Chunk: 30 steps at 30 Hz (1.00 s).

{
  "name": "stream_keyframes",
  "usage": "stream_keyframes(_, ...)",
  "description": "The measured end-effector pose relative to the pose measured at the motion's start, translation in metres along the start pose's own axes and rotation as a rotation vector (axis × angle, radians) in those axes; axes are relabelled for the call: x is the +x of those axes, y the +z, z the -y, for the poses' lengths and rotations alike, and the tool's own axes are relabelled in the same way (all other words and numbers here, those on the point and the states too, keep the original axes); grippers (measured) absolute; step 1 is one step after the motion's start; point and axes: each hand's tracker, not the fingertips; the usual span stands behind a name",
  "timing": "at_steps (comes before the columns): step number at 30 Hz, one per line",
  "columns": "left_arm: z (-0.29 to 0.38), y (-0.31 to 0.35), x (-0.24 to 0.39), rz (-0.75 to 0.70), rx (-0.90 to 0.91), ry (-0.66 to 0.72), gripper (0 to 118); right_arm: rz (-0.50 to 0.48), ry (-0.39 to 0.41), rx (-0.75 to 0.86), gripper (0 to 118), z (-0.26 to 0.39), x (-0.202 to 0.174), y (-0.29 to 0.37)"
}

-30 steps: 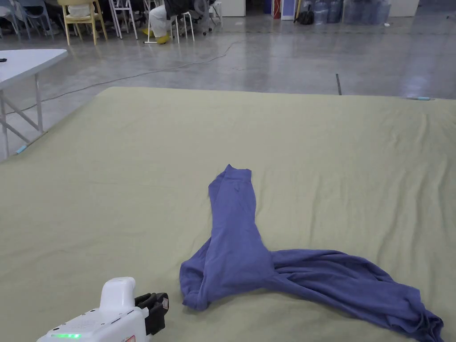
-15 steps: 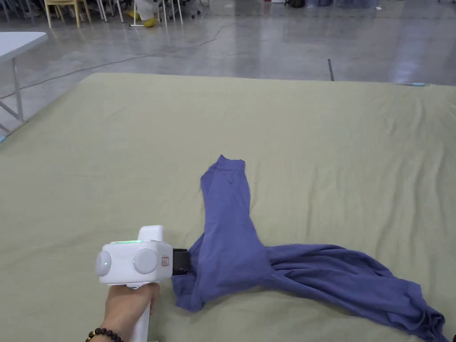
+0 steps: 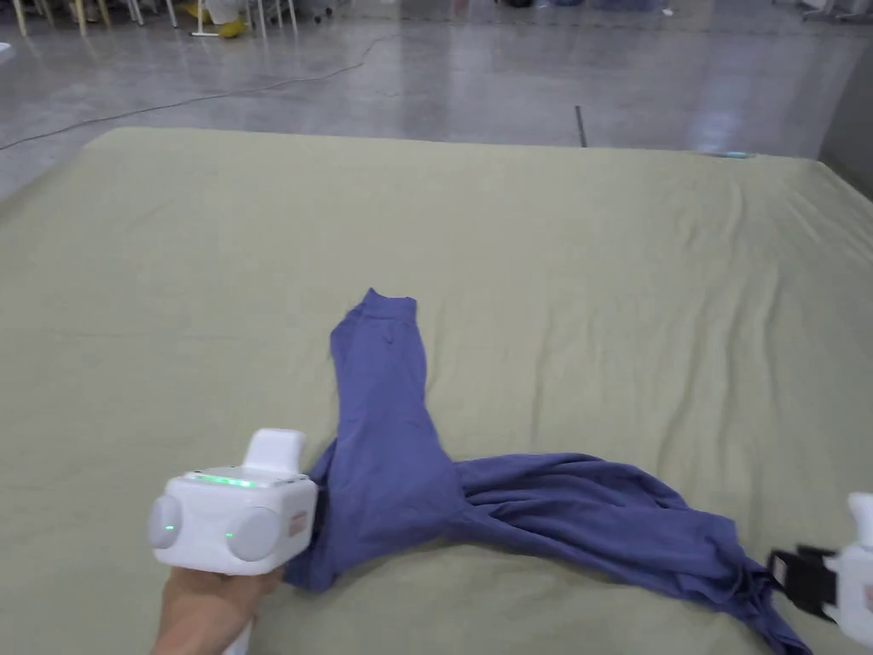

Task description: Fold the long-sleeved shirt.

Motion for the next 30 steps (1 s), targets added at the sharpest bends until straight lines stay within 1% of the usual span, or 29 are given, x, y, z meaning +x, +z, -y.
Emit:
stream_keyframes(3, -0.016, 0.019, -0.007, -0.022, 0.059, -0.046, 1, -0.020, 0.061, 0.040, 3, -0.043, -0.014, -0.010)
stream_keyframes(4, -0.020, 0.024, -0.008, -0.021, 0.066, -0.044, 1, -0.024, 0.071, 0.040, 16, -0.058, -0.015, -0.019)
stream_keyframes(5, -0.025, 0.030, -0.010, -0.030, 0.084, -0.046, 1, -0.027, 0.079, 0.032, 68, -0.073, -0.018, -0.028)
stream_keyframes(6, -0.029, 0.034, -0.012, -0.022, 0.095, -0.041, 1, -0.029, 0.098, 0.015, 105, -0.088, -0.022, -0.041)
stream_keyframes(7, -0.032, 0.037, -0.014, -0.012, 0.105, -0.036, 1, -0.030, 0.114, -0.022, 115, -0.098, -0.025, -0.055)
stream_keyframes(8, -0.033, 0.040, -0.015, -0.011, 0.115, -0.037, 1, -0.022, 0.136, -0.074, 115, -0.110, -0.026, -0.078)
stream_keyframes(10, -0.035, 0.041, -0.015, -0.015, 0.114, -0.038, 1, -0.002, 0.182, -0.105, 113, -0.122, -0.032, -0.109)
stream_keyframes(11, -0.035, 0.041, -0.016, -0.010, 0.113, -0.035, 1, 0.011, 0.193, -0.150, 107, -0.125, -0.035, -0.126)
stream_keyframes(13, -0.033, 0.041, -0.013, 0.003, 0.102, -0.023, 1, 0.009, 0.210, -0.260, 104, -0.123, -0.042, -0.158)
stream_keyframes(15, -0.032, 0.040, -0.013, -0.004, 0.095, -0.028, 1, 0.007, 0.246, -0.325, 98, -0.119, -0.050, -0.181)
stream_keyframes(16, -0.031, 0.037, -0.015, -0.005, 0.092, -0.027, 1, 0.025, 0.269, -0.339, 94, -0.115, -0.056, -0.189)
stream_keyframes(18, -0.030, 0.034, -0.017, 0.000, 0.083, -0.020, 1, 0.057, 0.324, -0.375, 82, -0.111, -0.066, -0.204)
stream_keyframes(20, -0.029, 0.034, -0.017, -0.001, 0.080, -0.021, 1, 0.085, 0.386, -0.439, 56, -0.099, -0.079, -0.216)
stream_keyframes(21, -0.029, 0.034, -0.016, -0.001, 0.079, -0.021, 1, 0.134, 0.427, -0.389, 54, -0.098, -0.086, -0.214)
stream_keyframes(22, -0.028, 0.033, -0.016, -0.001, 0.079, -0.020, 1, 0.134, 0.432, -0.407, 49, -0.101, -0.089, -0.213)
stream_keyframes(23, -0.029, 0.031, -0.018, 0.001, 0.079, -0.017, 1, 0.117, 0.410, -0.402, 32, -0.105, -0.090, -0.207)
stream_keyframes(24, -0.029, 0.029, -0.020, 0.004, 0.080, -0.008, 1, 0.105, 0.393, -0.368, 8, -0.108, -0.089, -0.199)
stream_keyframes(25, -0.031, 0.028, -0.023, 0.001, 0.085, 0.001, 1, 0.118, 0.370, -0.301, 7, -0.111, -0.087, -0.190)
stream_keyframes(26, -0.033, 0.030, -0.025, -0.008, 0.099, 0.015, 1, 0.087, 0.323, -0.232, 7, -0.115, -0.082, -0.176)
stream_keyframes(27, -0.037, 0.035, -0.028, -0.014, 0.123, 0.031, 1, 0.007, 0.259, -0.179, 7, -0.121, -0.077, -0.161)
stream_keyframes(28, -0.041, 0.041, -0.032, -0.003, 0.165, 0.052, 1, -0.038, 0.217, -0.153, 7, -0.127, -0.072, -0.149)
stream_keyframes(29, -0.046, 0.045, -0.035, 0.019, 0.193, 0.063, 1, -0.063, 0.201, -0.107, 7, -0.131, -0.070, -0.132)
stream_keyframes(30, -0.053, 0.052, -0.038, 0.030, 0.222, 0.063, 1, -0.077, 0.209, -0.047, 7, -0.136, -0.069, -0.116)
